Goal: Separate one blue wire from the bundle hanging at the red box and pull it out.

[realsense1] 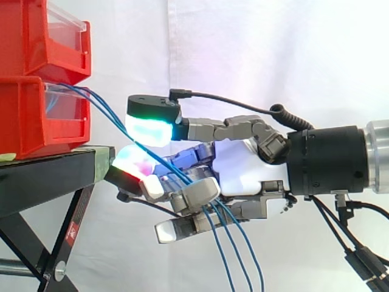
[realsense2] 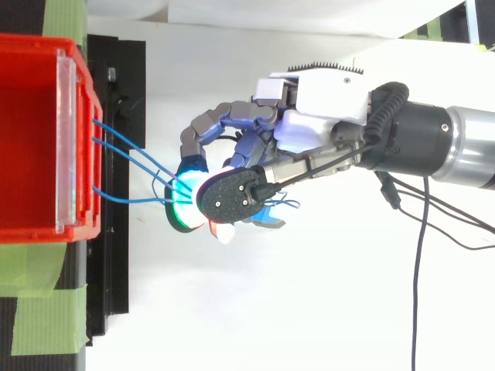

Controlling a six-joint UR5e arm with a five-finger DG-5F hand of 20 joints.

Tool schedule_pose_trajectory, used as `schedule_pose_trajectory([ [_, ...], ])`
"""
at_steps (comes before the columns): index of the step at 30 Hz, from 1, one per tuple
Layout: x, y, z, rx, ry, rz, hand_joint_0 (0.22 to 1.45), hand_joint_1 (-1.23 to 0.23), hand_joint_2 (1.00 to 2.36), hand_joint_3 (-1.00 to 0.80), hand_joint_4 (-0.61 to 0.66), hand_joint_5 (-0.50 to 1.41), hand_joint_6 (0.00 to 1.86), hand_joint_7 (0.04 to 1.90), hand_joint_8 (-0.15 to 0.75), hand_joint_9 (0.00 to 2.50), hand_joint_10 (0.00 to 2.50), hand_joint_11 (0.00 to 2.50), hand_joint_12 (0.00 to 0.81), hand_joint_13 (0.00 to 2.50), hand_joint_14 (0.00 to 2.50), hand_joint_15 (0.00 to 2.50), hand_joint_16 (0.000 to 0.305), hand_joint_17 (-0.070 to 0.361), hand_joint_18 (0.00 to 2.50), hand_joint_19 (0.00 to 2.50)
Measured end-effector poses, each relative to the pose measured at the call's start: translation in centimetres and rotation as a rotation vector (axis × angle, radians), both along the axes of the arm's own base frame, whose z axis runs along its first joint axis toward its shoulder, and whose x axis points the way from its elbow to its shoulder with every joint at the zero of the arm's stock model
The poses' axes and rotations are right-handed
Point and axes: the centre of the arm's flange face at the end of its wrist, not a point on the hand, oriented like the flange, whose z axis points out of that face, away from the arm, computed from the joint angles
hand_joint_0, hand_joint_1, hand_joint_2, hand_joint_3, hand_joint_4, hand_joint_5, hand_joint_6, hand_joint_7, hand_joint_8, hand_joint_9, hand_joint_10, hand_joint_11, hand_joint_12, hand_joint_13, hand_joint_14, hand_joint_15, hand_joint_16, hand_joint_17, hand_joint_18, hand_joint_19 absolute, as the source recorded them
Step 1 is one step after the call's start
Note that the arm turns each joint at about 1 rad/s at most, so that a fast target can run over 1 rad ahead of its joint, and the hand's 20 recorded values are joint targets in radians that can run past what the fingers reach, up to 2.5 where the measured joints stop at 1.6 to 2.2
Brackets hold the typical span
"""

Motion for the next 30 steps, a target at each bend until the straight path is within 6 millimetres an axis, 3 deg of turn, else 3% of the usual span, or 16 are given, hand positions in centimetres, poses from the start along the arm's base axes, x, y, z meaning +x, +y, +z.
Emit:
schedule_pose_trajectory([
  [18,-1.6,-1.4,5.9,-0.312,-0.004,0.005,0.67,-0.66,1.02,-0.23,0.23,-0.24,0.85,1.04,0.432,1.14,0.02,0.85,0.315,1.49,0.02,1.68,0.053,0.12,0.73,0.8],
  [30,-2.0,-2.0,6.9,-0.351,-0.003,0.002,0.68,-0.71,1.02,-0.24,0.23,-0.23,0.84,1.02,0.42,1.12,0.02,0.84,0.316,1.48,0.02,1.67,0.053,0.119,0.71,0.78],
])
